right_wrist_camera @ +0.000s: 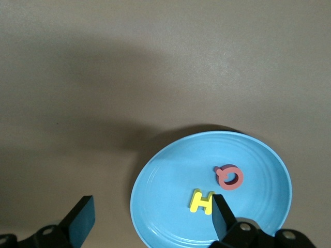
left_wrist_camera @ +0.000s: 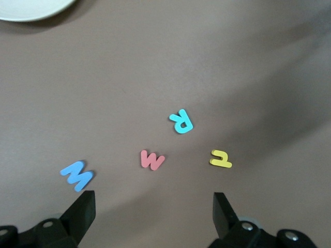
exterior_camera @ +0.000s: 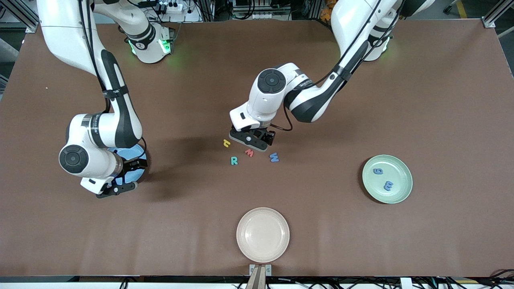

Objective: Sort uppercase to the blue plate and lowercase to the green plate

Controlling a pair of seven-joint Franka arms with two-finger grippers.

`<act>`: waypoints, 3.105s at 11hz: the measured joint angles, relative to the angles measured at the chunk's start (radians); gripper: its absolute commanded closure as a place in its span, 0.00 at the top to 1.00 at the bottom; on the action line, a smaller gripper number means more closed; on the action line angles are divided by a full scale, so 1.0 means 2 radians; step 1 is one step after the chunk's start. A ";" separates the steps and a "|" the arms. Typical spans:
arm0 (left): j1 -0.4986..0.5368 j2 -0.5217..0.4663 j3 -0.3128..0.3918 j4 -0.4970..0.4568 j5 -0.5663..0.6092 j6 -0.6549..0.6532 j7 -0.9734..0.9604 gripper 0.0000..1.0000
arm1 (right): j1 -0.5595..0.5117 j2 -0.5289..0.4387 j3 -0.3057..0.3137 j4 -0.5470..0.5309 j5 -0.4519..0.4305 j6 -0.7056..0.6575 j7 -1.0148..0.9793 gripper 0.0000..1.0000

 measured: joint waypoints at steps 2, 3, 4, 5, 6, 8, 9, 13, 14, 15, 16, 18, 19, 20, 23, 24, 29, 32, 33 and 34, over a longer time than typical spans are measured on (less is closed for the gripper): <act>-0.002 0.006 0.000 0.000 0.010 0.002 -0.002 1.00 | -0.001 0.000 -0.001 0.000 0.000 0.001 0.000 1.00; -0.005 0.006 0.000 0.000 0.010 0.002 -0.015 1.00 | -0.003 0.000 -0.001 0.000 0.000 0.004 0.000 1.00; -0.009 0.006 0.000 0.000 0.011 0.002 -0.032 1.00 | -0.005 0.000 -0.001 0.000 0.000 0.008 0.000 1.00; -0.012 0.006 0.000 0.001 0.012 0.002 -0.047 1.00 | -0.009 0.001 -0.002 0.000 0.000 0.011 0.000 1.00; -0.015 0.006 0.000 0.001 0.012 0.003 -0.069 1.00 | -0.011 0.003 -0.002 -0.001 0.000 0.015 -0.001 1.00; -0.022 0.006 -0.001 0.002 0.013 0.004 -0.159 1.00 | -0.014 0.005 -0.002 -0.001 0.000 0.019 -0.001 1.00; -0.025 0.006 -0.001 0.002 0.013 0.004 -0.209 1.00 | -0.014 0.005 -0.002 -0.001 0.000 0.019 -0.001 1.00; -0.035 0.006 -0.001 0.002 0.013 0.016 -0.407 1.00 | -0.016 0.005 -0.002 -0.001 0.000 0.020 -0.001 1.00; -0.038 0.007 -0.001 0.002 0.013 0.024 -0.439 1.00 | -0.016 0.005 -0.002 -0.001 0.000 0.020 -0.001 1.00; -0.039 0.009 -0.001 0.002 0.013 0.027 -0.454 1.00 | -0.016 0.006 -0.002 -0.001 0.000 0.020 -0.001 1.00; -0.041 0.011 0.000 0.002 0.019 0.029 -0.456 1.00 | -0.016 0.006 -0.002 -0.001 0.000 0.020 -0.001 1.00; -0.049 0.012 0.003 0.002 0.050 0.028 -0.428 1.00 | -0.016 0.006 -0.002 -0.001 0.000 0.022 -0.001 1.00; -0.058 0.012 0.012 0.002 0.052 0.028 -0.404 1.00 | -0.016 0.006 -0.002 -0.001 0.000 0.022 -0.001 1.00; -0.071 0.012 0.028 0.002 0.050 0.028 -0.384 1.00 | -0.017 0.007 -0.002 -0.001 0.000 0.022 -0.001 1.00; -0.118 0.011 0.083 0.007 0.003 0.029 -0.373 1.00 | -0.017 0.007 -0.002 -0.001 0.000 0.022 -0.001 1.00; -0.123 0.010 0.088 0.009 -0.008 0.029 -0.372 1.00 | -0.017 0.008 -0.002 -0.001 0.000 0.022 -0.001 1.00; -0.172 0.010 0.156 0.009 -0.076 0.032 -0.369 1.00 | -0.017 0.008 -0.002 -0.001 0.000 0.022 -0.001 1.00; -0.199 0.019 0.188 0.009 -0.106 0.052 -0.369 1.00 | -0.017 0.009 -0.002 -0.001 0.000 0.022 -0.001 1.00; -0.199 0.023 0.189 0.011 -0.109 0.058 -0.369 1.00 | -0.017 0.009 -0.002 -0.001 0.000 0.022 -0.001 1.00; -0.200 0.029 0.189 0.015 -0.109 0.061 -0.369 1.00 | -0.017 0.009 -0.002 -0.001 0.000 0.023 -0.001 1.00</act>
